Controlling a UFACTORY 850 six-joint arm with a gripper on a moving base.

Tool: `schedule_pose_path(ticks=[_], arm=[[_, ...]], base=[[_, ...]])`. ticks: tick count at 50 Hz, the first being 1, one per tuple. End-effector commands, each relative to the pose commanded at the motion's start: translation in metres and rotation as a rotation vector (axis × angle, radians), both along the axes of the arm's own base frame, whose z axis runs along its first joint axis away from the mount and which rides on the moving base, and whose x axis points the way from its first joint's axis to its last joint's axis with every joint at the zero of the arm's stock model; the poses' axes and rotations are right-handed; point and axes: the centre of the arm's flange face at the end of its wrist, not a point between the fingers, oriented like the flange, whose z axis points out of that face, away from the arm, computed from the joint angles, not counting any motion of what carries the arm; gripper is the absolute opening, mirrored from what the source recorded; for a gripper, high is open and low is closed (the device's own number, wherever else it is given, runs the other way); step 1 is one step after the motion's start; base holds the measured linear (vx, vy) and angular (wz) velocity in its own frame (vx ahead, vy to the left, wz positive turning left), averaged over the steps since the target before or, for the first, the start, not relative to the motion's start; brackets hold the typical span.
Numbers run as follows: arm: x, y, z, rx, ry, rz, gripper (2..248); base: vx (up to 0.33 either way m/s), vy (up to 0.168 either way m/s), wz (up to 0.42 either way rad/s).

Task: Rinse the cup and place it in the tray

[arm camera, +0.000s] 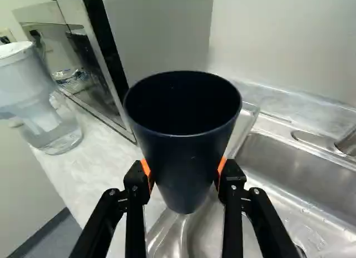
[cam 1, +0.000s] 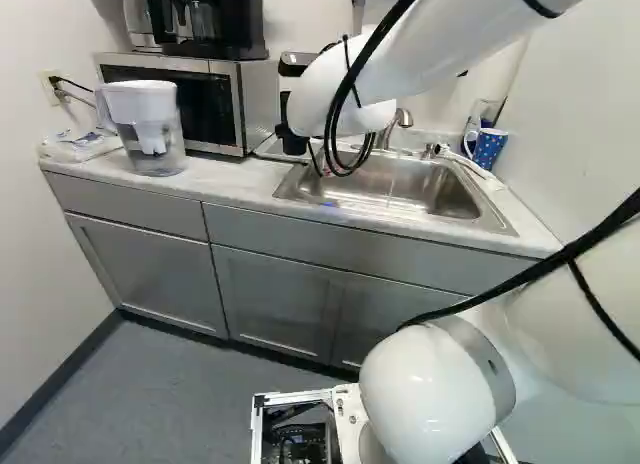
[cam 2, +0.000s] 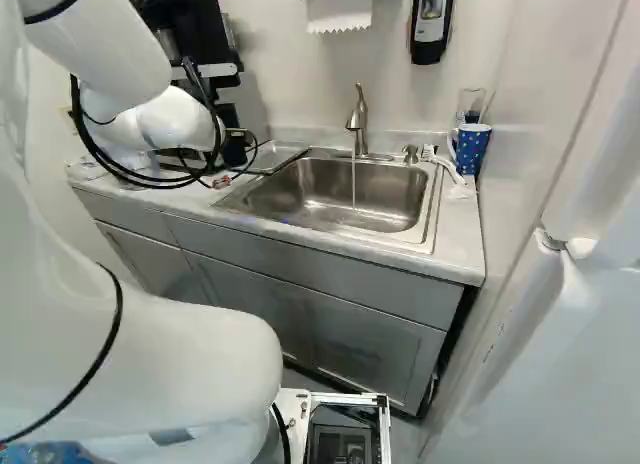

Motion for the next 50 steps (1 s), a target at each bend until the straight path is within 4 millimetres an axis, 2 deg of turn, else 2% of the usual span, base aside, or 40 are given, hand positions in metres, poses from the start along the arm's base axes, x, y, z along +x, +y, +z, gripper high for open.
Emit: schedule_pose_path(ticks=[22,50], arm=[[0.008,-0.02,0.001,-0.007,0.025,-0.054,124],[0.029,-0.054,0.002,0.006,0.039,-0.155,124]], base=[[0.0,0.0,0.0],[0.0,0.0,0.0]])
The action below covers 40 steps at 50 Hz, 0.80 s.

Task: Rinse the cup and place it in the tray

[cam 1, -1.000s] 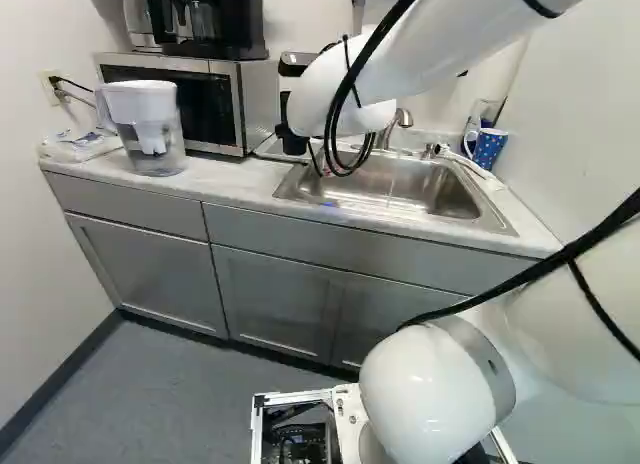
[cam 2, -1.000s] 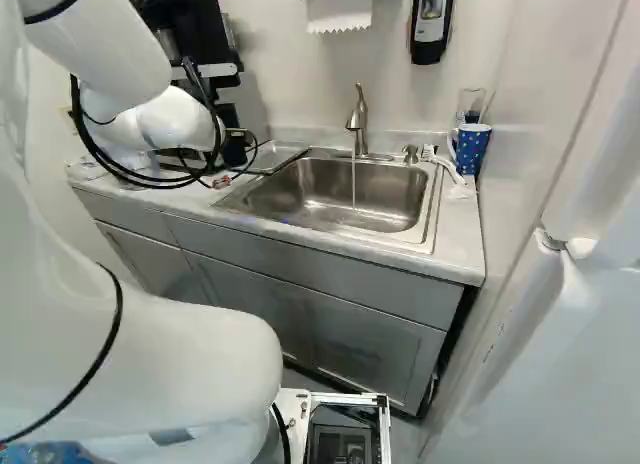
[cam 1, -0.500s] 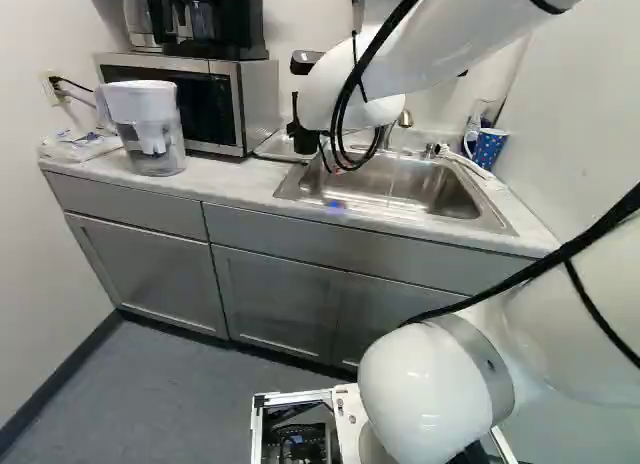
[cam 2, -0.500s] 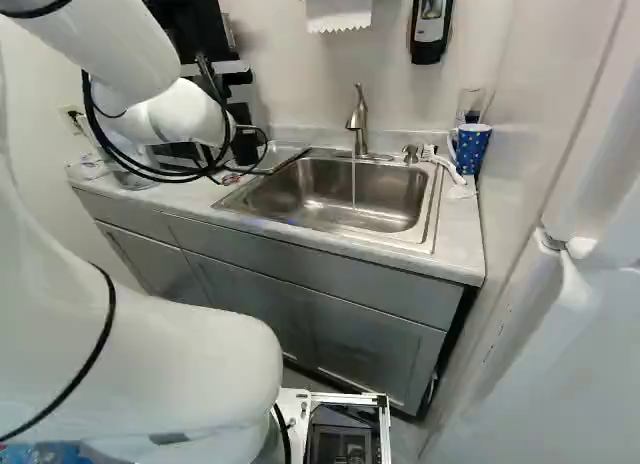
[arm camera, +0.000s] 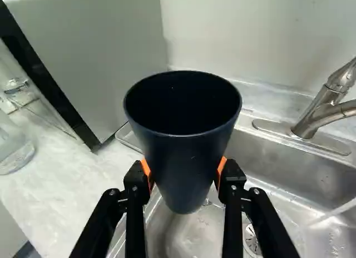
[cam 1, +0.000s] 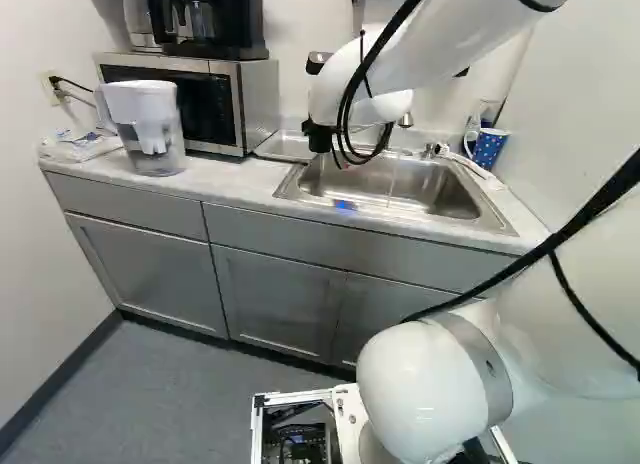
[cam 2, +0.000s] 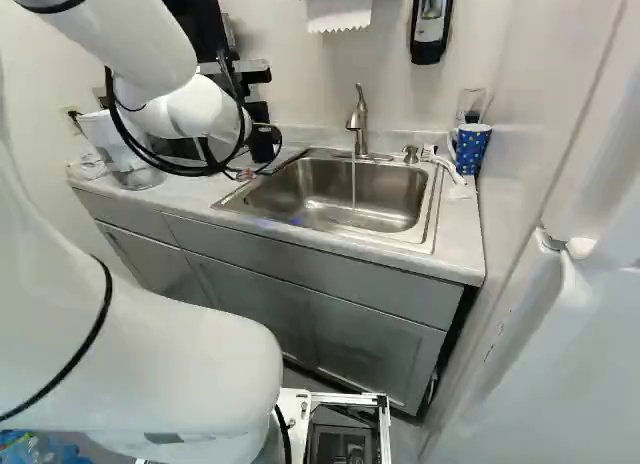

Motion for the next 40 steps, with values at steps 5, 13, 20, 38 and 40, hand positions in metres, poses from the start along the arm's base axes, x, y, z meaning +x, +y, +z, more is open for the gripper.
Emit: schedule_pose_path(ticks=[5,13,20,38,40], arm=[[0.002,-0.007,0.0,0.003,0.001,-0.02,124],[0.003,-0.017,0.0,0.003,0.001,-0.045,124],[0.004,-0.025,0.0,0.003,0.001,-0.065,124],[0.008,-0.042,-0.014,0.001,0.024,-0.105,124],[0.009,-0.043,-0.016,0.001,0.026,-0.109,124]], base=[[0.0,0.0,0.0],[0.0,0.0,0.0],[0.0,0.0,0.0],[0.0,0.0,0.0],[0.0,0.0,0.0]])
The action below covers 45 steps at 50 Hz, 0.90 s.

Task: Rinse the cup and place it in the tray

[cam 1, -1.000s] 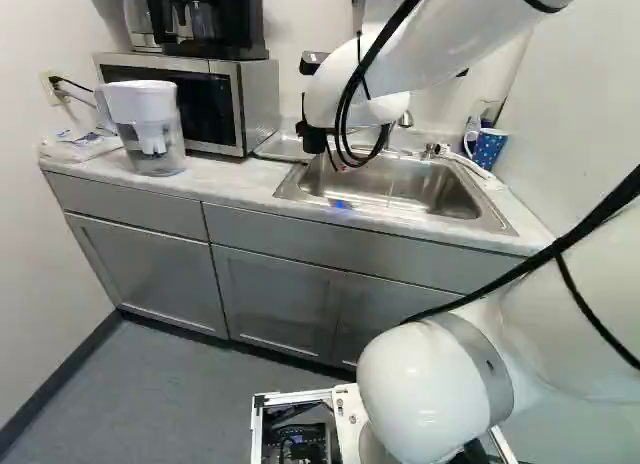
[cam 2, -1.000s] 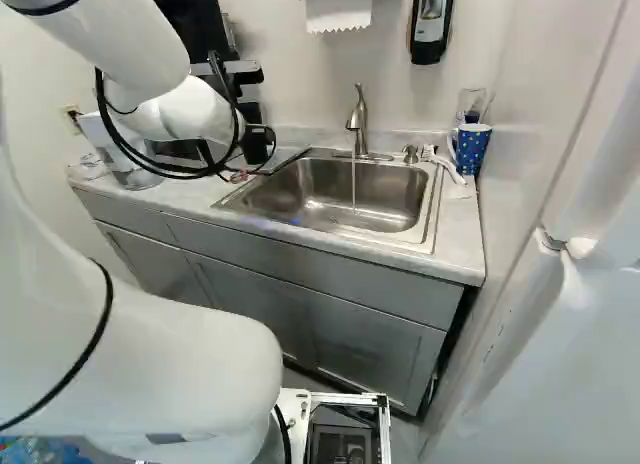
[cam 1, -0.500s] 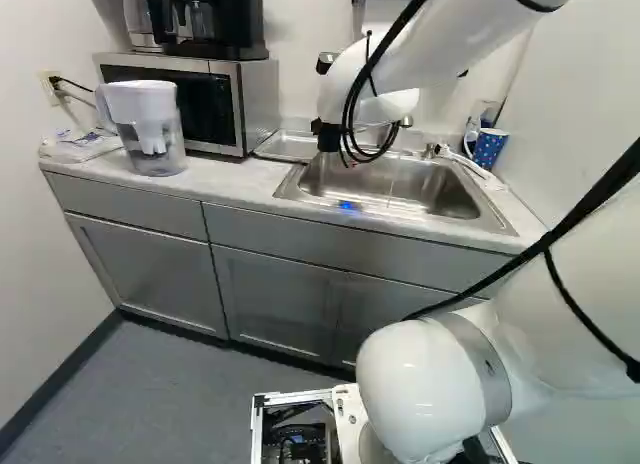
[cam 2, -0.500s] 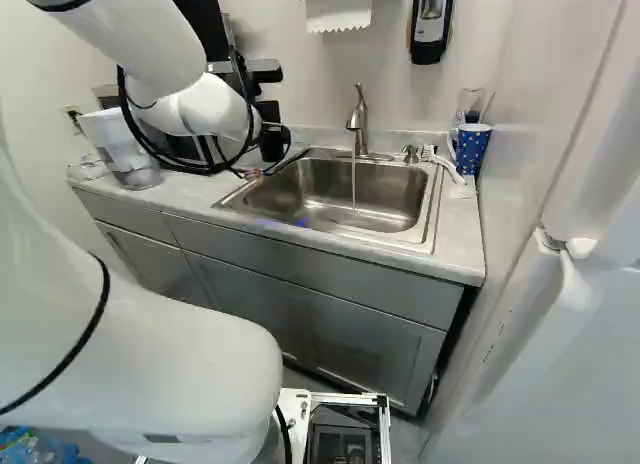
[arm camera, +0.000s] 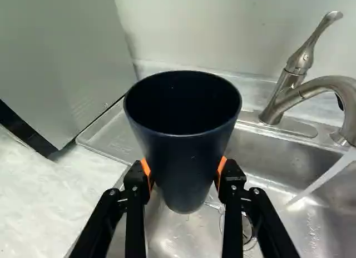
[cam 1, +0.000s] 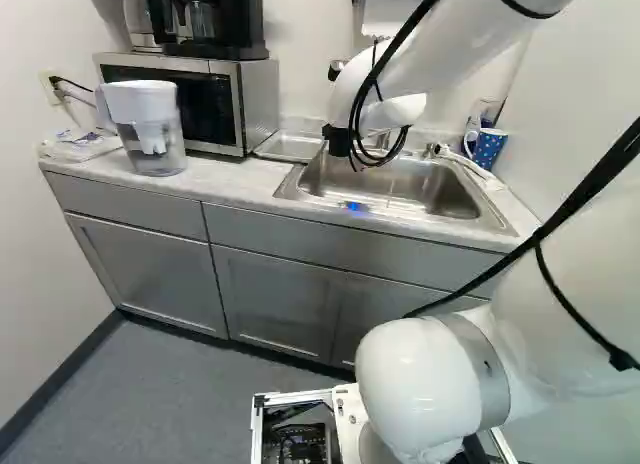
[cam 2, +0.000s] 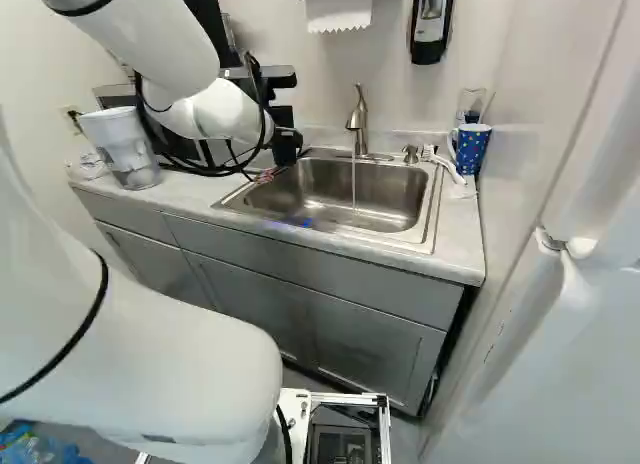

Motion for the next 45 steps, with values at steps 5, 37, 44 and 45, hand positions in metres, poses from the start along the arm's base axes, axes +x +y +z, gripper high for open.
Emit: schedule_pose_path(ticks=[5,37,44,45], arm=[[0.001,-0.004,-0.005,0.0,0.005,-0.009,124],[0.009,-0.032,-0.038,0.0,0.066,-0.076,124],[0.011,-0.039,-0.045,0.001,0.084,-0.093,124],[0.012,-0.04,-0.046,0.001,0.086,-0.095,124]], base=[[0.0,0.0,0.0],[0.0,0.0,0.0],[0.0,0.0,0.0],[0.0,0.0,0.0]])
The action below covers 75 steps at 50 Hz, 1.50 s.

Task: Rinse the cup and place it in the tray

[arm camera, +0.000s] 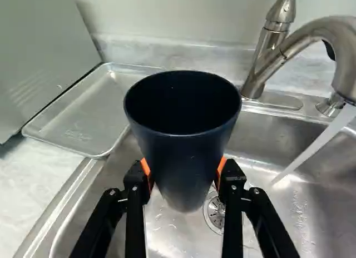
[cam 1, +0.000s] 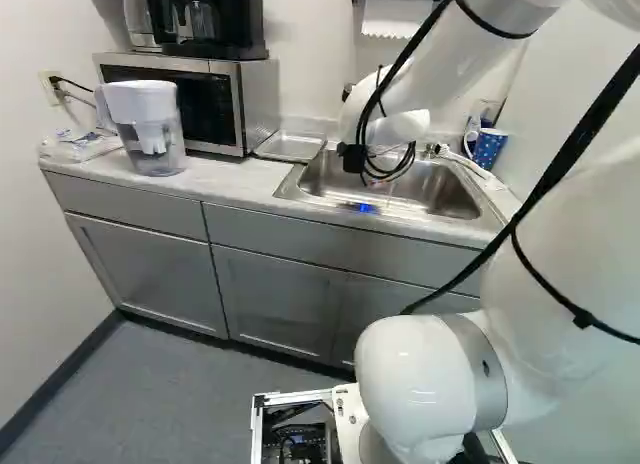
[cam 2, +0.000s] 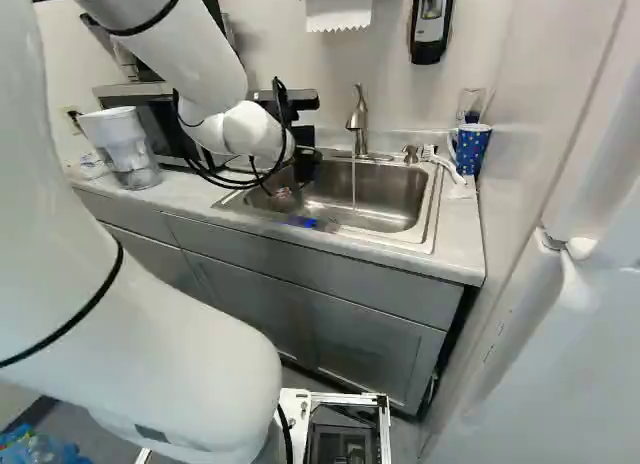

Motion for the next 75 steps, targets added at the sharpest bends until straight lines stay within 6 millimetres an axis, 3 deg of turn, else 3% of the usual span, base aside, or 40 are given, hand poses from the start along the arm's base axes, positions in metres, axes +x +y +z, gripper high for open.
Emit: schedule_pose_path(ticks=[60,75], arm=[[0.01,-0.058,-0.054,-0.002,0.004,-0.129,124],[0.01,-0.077,-0.053,-0.005,-0.015,-0.171,124]], base=[[0.0,0.0,0.0],[0.0,0.0,0.0]])
